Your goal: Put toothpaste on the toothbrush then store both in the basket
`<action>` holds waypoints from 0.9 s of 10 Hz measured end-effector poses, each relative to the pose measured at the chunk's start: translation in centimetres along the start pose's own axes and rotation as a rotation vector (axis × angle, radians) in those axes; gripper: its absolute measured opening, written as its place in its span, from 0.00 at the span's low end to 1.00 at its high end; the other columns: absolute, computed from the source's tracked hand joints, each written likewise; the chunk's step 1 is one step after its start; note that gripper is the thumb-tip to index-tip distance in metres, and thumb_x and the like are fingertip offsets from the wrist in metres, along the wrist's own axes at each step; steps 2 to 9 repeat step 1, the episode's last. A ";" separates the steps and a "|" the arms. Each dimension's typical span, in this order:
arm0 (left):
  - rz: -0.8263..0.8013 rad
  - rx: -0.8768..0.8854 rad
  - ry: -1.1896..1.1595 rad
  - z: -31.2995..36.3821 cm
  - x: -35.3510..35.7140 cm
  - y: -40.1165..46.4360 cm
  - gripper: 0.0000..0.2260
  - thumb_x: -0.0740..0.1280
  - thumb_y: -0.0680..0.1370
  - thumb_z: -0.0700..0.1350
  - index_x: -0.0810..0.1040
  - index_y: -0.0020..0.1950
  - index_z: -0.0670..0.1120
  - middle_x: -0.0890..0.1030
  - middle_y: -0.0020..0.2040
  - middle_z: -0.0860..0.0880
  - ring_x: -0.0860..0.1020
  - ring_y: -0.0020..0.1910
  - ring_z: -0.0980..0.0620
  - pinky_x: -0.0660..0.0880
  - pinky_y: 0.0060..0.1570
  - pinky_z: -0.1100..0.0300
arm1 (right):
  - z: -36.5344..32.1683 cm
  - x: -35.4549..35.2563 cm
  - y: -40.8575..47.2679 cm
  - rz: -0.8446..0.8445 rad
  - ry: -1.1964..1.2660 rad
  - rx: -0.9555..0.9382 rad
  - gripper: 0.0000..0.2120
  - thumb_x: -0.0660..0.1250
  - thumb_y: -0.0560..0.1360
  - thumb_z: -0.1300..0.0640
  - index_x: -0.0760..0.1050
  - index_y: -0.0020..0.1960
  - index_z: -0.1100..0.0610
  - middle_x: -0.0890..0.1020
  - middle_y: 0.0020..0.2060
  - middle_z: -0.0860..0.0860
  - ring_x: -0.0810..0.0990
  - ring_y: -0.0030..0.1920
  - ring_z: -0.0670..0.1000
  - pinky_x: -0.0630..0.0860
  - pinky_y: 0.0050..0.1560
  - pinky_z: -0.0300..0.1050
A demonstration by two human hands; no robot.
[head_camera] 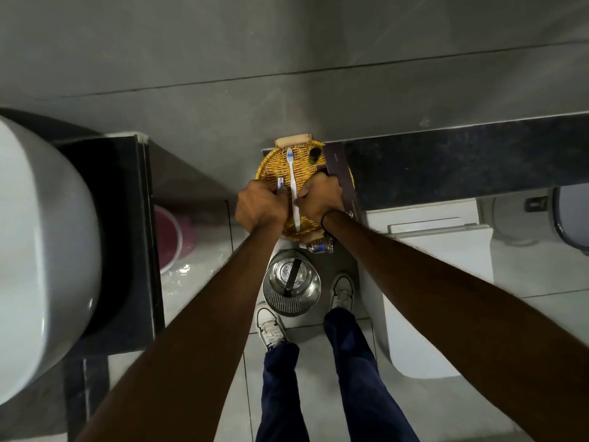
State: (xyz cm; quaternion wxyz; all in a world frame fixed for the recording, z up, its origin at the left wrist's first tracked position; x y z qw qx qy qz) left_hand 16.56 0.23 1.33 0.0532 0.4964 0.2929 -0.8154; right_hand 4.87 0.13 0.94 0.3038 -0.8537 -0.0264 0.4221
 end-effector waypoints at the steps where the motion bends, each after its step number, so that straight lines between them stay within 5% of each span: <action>1: -0.052 -0.008 0.026 -0.1 -0.1 0.4 0.18 0.71 0.77 0.58 0.86 0.57 0.47 0.87 0.55 0.44 0.85 0.54 0.41 0.82 0.51 0.50 | 0.0 -0.1 0.0 0.040 -0.027 0.000 0.10 0.73 0.76 0.58 0.83 0.55 0.62 0.85 0.54 0.58 0.84 0.57 0.58 0.83 0.59 0.54; 9: -0.052 -0.008 0.026 -0.1 -0.1 0.4 0.18 0.71 0.77 0.58 0.86 0.57 0.47 0.87 0.55 0.44 0.85 0.54 0.41 0.82 0.51 0.50 | 0.0 -0.1 0.0 0.040 -0.027 0.000 0.10 0.73 0.76 0.58 0.83 0.55 0.62 0.85 0.54 0.58 0.84 0.57 0.58 0.83 0.59 0.54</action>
Point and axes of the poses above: each hand's wrist, its own y-axis towards the middle knuckle, its own x-axis out of the palm, z = x × y, the point moved 2 cm from there along y, towards the middle knuckle
